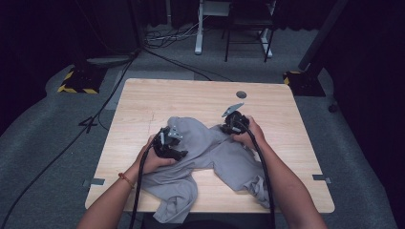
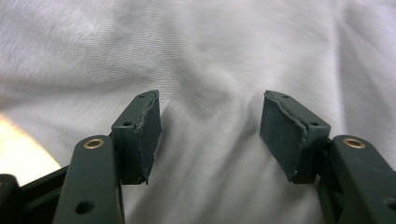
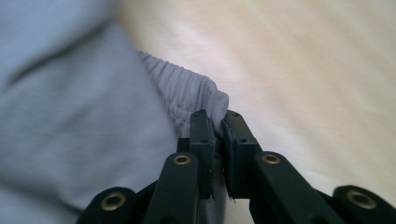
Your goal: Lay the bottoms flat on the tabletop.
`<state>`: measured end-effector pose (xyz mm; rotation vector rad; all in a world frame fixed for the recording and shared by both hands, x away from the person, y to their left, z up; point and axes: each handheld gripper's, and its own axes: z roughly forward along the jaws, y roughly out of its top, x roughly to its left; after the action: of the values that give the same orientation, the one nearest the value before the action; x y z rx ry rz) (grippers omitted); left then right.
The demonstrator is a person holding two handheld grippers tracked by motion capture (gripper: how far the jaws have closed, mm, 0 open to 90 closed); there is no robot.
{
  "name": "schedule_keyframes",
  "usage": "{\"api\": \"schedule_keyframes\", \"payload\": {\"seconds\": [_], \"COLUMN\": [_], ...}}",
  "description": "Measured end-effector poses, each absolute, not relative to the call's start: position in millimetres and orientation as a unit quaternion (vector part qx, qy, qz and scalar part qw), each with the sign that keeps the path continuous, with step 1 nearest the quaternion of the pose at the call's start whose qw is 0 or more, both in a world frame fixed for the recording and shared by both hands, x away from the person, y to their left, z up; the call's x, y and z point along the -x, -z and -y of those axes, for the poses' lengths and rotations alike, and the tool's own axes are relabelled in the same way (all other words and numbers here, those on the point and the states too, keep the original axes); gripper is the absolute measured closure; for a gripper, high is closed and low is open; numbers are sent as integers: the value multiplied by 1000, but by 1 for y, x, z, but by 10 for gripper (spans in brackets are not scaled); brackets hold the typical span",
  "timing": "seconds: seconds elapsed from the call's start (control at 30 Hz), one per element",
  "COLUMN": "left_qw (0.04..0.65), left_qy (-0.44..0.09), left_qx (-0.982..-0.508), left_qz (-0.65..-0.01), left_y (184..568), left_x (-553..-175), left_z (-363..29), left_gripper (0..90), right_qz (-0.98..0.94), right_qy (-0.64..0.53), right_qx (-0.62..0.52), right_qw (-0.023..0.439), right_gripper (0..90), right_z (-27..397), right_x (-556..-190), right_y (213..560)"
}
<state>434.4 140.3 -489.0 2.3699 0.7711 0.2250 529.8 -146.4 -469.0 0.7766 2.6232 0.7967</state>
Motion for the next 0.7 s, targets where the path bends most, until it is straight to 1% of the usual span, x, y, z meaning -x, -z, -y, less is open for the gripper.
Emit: {"api": "schedule_keyframes", "payload": {"seconds": [0.1, 0.13, 0.17, 0.2, 0.3, 0.4, 0.47, 0.53, 0.6, 0.63, 0.7], "left_qw": [310, 309, 308, 305, 302, 302, 302, 291, 287, 286, 294], "left_qy": [-78, -76, -75, -73, -69, -67, -56, -63, -77, -86, -103], "left_qx": [-908, -910, -912, -914, -916, -916, -918, -922, -923, -921, -912], "left_qz": [-272, -266, -262, -259, -254, -257, -252, -245, -245, -249, -267], "left_y": [488, 488, 488, 487, 486, 486, 485, 483, 482, 481, 479], "left_x": [-421, -417, -412, -409, -400, -392, -387, -385, -387, -390, -399], "left_z": [-135, -133, -132, -131, -128, -123, -119, -114, -111, -111, -114], "left_gripper": [381, 381, 381, 380, 381, 381, 380, 372, 335, 322, 313], "right_qz": [-884, -866, -866, -856, -834, -827, -827, -829, -831, -831, -838], "right_qy": [-292, -293, -293, -290, -292, -297, -293, -297, -296, -300, -305], "right_qx": [-313, -342, -342, -357, -393, -408, -411, -409, -404, -405, -402], "right_qw": [187, 220, 220, 237, 255, 249, 249, 240, 243, 237, 208], "right_gripper": [841, 841, 841, 841, 839, 829, 801, 689, 646, 602, 570], "right_z": [166, 180, 180, 188, 208, 220, 221, 219, 217, 217, 216], "right_x": [-538, -544, -544, -547, -553, -556, -556, -556, -553, -551, -545], "right_y": [458, 450, 450, 447, 442, 442, 445, 449, 450, 451, 452]}}
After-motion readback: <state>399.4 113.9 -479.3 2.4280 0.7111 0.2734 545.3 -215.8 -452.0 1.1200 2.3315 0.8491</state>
